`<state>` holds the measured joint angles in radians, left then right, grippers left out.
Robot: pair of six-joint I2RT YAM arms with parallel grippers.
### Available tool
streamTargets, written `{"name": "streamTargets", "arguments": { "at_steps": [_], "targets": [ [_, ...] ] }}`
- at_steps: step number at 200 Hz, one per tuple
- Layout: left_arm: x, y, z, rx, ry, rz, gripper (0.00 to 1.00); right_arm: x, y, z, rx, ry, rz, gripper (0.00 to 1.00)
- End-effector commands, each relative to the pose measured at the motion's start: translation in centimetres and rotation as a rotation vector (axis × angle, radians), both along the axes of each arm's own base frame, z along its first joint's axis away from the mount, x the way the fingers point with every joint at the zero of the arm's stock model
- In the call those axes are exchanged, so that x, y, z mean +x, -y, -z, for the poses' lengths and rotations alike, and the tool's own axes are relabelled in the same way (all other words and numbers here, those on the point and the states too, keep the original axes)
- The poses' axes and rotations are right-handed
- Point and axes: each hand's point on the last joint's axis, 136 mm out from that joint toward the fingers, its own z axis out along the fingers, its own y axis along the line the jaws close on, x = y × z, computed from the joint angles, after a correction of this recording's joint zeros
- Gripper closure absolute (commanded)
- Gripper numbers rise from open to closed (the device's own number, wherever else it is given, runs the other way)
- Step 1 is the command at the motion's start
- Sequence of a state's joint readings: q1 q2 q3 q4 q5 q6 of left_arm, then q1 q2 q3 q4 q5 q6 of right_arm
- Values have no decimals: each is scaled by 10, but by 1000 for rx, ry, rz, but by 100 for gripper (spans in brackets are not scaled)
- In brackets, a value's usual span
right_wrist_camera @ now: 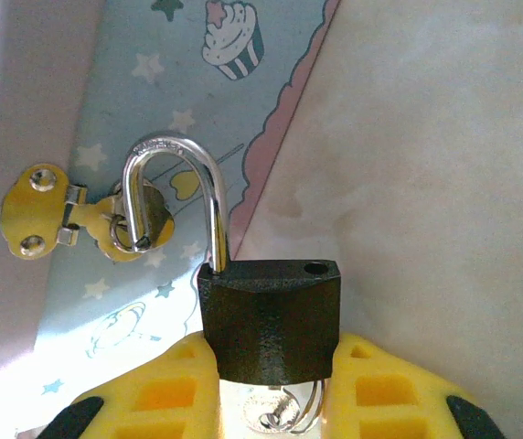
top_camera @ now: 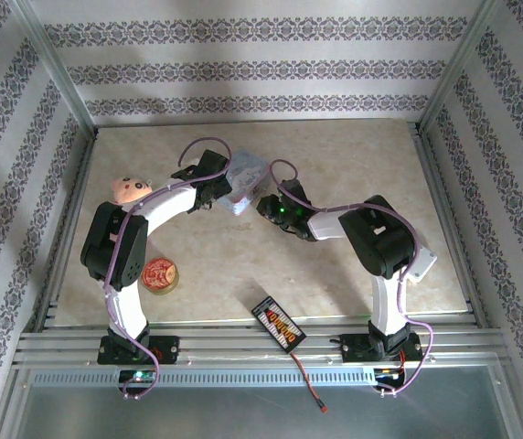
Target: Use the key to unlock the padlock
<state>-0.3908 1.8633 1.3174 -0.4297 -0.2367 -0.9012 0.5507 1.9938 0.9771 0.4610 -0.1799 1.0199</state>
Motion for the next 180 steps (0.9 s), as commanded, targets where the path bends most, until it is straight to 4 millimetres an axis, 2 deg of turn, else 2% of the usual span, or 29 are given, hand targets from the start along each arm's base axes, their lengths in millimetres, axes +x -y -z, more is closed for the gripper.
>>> {"name": "streamTargets", "arguments": {
  "at_steps": [1,61,77,122,180],
  "targets": [
    [-34,-16,34,61,-159,-2,8,-5,-1,-7,-1,7,7,100],
    [-33,-17,35,71,-166,-1,9,9,0,-12,0,31,29,100],
    [-34,-17,34,73,-165,2,13,12,5,-15,-3,40,35,100],
    [-35,-18,37,69,-167,-1,15,18,25,-25,-17,66,60,100],
    [-34,-15,38,46,-159,2,20,15,38,-35,-46,88,59,100]
  ]
}}
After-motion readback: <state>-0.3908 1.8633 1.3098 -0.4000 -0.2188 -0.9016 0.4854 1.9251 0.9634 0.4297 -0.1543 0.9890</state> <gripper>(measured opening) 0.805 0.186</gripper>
